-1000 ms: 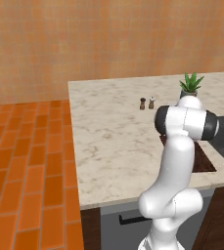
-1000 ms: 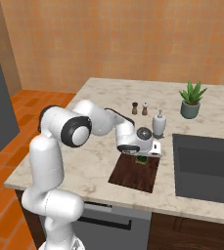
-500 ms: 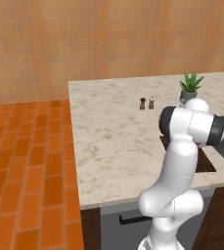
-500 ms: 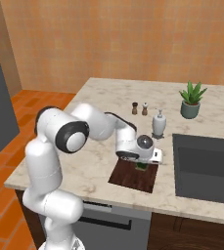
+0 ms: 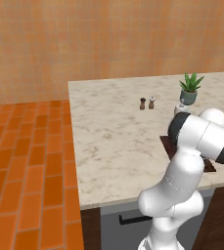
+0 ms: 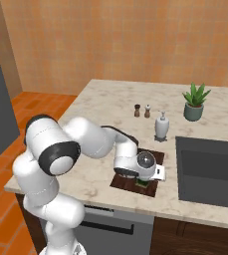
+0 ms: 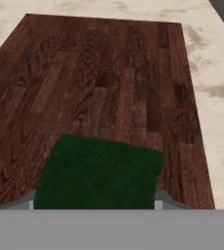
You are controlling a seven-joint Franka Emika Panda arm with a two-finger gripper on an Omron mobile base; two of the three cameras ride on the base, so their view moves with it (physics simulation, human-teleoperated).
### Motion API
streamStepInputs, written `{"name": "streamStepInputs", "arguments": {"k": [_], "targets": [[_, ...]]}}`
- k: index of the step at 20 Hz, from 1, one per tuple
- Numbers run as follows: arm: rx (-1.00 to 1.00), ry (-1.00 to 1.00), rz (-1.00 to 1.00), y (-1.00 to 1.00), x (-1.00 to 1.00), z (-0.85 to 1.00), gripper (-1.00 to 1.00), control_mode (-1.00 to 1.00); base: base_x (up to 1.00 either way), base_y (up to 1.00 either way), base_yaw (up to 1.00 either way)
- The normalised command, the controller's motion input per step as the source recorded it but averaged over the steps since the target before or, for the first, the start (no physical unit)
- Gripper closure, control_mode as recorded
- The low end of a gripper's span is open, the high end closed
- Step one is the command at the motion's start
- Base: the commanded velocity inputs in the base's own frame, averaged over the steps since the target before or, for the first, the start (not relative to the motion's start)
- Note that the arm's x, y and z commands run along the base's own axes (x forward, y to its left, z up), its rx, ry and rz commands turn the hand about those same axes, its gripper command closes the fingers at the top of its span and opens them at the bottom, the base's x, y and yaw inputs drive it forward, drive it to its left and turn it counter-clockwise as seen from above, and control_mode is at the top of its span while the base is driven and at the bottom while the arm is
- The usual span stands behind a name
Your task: Pick up the sponge from the counter and clean the cutting board by briefly scrubbing or pressing down on the cutting board. Once finished, release the sponge.
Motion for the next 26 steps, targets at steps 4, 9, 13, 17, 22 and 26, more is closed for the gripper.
{"name": "streamStepInputs", "arguments": {"k": [4, 9, 13, 17, 22, 26], "targets": [[0.0, 0.0, 0.0, 0.04, -0.53, -0.12, 1.0, -1.0, 0.0, 0.0, 0.0], [0.0, 0.0, 0.0, 0.27, 0.37, 0.0, 1.0, -1.0, 0.0, 0.0, 0.0], [0.0, 0.0, 0.0, 0.22, 0.61, 0.0, 1.0, -1.0, 0.0, 0.0, 0.0], [0.0, -0.02, -0.02, 0.01, 0.66, 0.0, 1.0, -1.0, 0.0, 0.0, 0.0], [0.0, 0.0, -0.01, 0.07, 0.64, 0.0, 1.0, -1.0, 0.0, 0.0, 0.0], [0.0, 0.0, 0.0, 0.06, 0.18, 0.0, 1.0, -1.0, 0.0, 0.0, 0.0]]}}
